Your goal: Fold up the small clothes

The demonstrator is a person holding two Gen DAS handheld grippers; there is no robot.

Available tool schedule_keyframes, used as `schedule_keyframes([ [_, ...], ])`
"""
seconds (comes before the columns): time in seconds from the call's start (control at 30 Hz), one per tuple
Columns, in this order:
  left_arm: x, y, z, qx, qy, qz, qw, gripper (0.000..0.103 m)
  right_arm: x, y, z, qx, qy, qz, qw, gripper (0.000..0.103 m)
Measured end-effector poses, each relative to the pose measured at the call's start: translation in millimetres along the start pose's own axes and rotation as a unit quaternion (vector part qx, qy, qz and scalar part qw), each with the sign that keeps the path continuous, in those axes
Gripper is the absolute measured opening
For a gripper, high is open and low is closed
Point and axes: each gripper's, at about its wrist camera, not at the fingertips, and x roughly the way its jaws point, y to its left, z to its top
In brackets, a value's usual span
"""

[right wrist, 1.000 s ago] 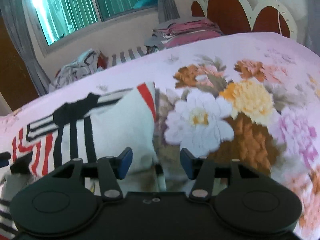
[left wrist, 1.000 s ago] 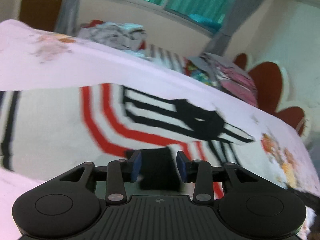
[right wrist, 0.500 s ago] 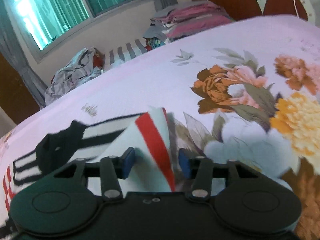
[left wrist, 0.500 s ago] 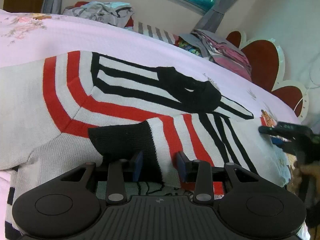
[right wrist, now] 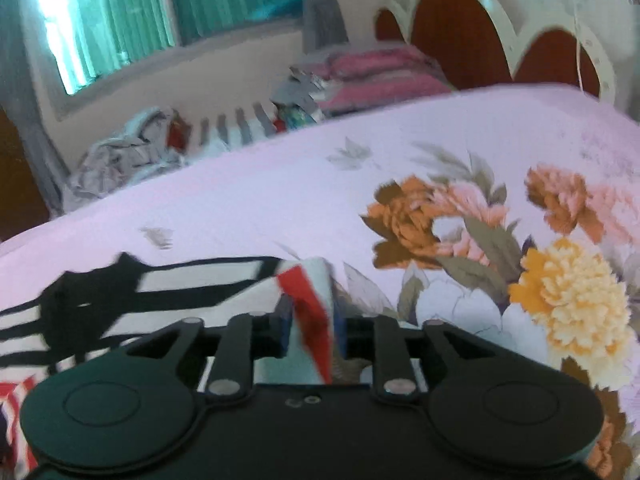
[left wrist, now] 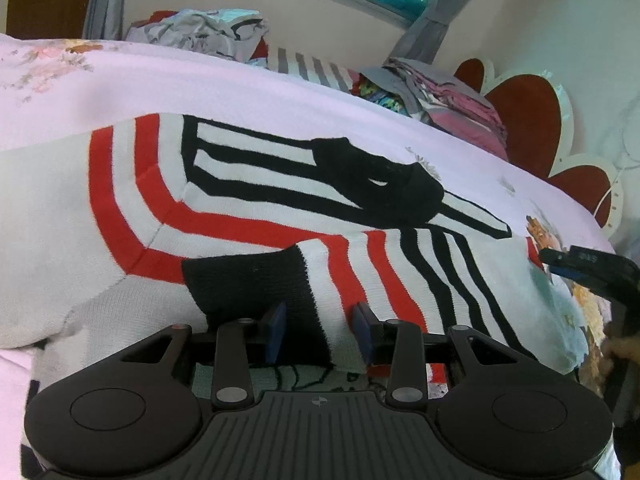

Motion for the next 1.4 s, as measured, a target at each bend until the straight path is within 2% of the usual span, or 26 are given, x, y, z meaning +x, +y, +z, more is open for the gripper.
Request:
schedule_keyframes([
  [0.07, 2.3, 2.3, -2.3, 0.002, 0.001, -0.001, 1.0, 0.038, -5.7, 10.1, -9.0, -0.036, 0.001, 0.0, 0.999, 0.031],
  [0.13, 1.8, 0.1, -1.8, 0.008, 0.002, 0.003, 1.0, 0.038, 5.6, 12.7, -16.1, -0.055, 0.038, -0.015, 0.998, 0.031],
  [0.23, -5.9, -2.7, 0.8, 0.003, 0.008, 0.008, 0.9999, 0.039, -0.2, 6.3, -13.8, -0.021, 0.047, -0.008, 0.999, 0.033],
  [0.27, -10.3, -2.5, 0.8, 0.003, 0.007, 0.008, 0.9999, 0.04, -8.5, 8.2, -12.3, -0.019, 0.04, -0.001, 0.999, 0.033],
  [0.3, -16.4, -1.3, 0.2, 0.004, 0.003, 0.009, 0.9999, 0.049, -16.5, 12.4, -12.3, -0.026, 0.034, 0.004, 0.999, 0.034],
  [0.33, -21.8, 0.4, -0.7, 0.005, -0.001, 0.012, 0.9999, 0.06, -24.6, 17.7, -13.1, -0.033, 0.029, 0.012, 0.999, 0.039],
  [0.37, -27.8, 2.5, -1.6, 0.005, -0.007, 0.015, 0.9998, 0.064, -32.4, 24.9, -14.9, -0.039, 0.027, 0.026, 0.999, 0.045],
  [0.4, -34.6, 6.3, -2.6, 0.003, -0.013, 0.02, 0.9997, 0.067, -38.3, 31.9, -17.4, -0.045, 0.026, 0.039, 0.998, 0.046],
  [0.73, -89.2, 72.7, -7.9, -0.06, -0.038, 0.063, 0.9955, 0.068, -68.7, 128.7, -52.4, -0.09, 0.051, 0.154, 0.983, 0.045],
  [0.87, -114.3, 118.3, -15.9, -0.103, -0.051, 0.094, 0.989, 0.068, -73.6, 168.0, -58.2, -0.115, 0.052, 0.183, 0.975, 0.044],
  [1.07, -148.6, 187.8, -31.1, -0.167, -0.071, 0.145, 0.9727, 0.068, -78.1, 218.6, -67.1, -0.141, 0.056, 0.215, 0.965, 0.044],
  [1.27, -166.7, 238.4, -39.9, -0.208, -0.088, 0.177, 0.958, 0.068, -76.0, 252.8, -75.8, -0.162, 0.064, 0.22, 0.96, 0.044],
  [1.4, -168.8, 258.2, -42.7, -0.222, -0.09, 0.181, 0.9539, 0.068, -71.5, 266.1, -78.0, -0.169, 0.068, 0.21, 0.961, 0.044],
])
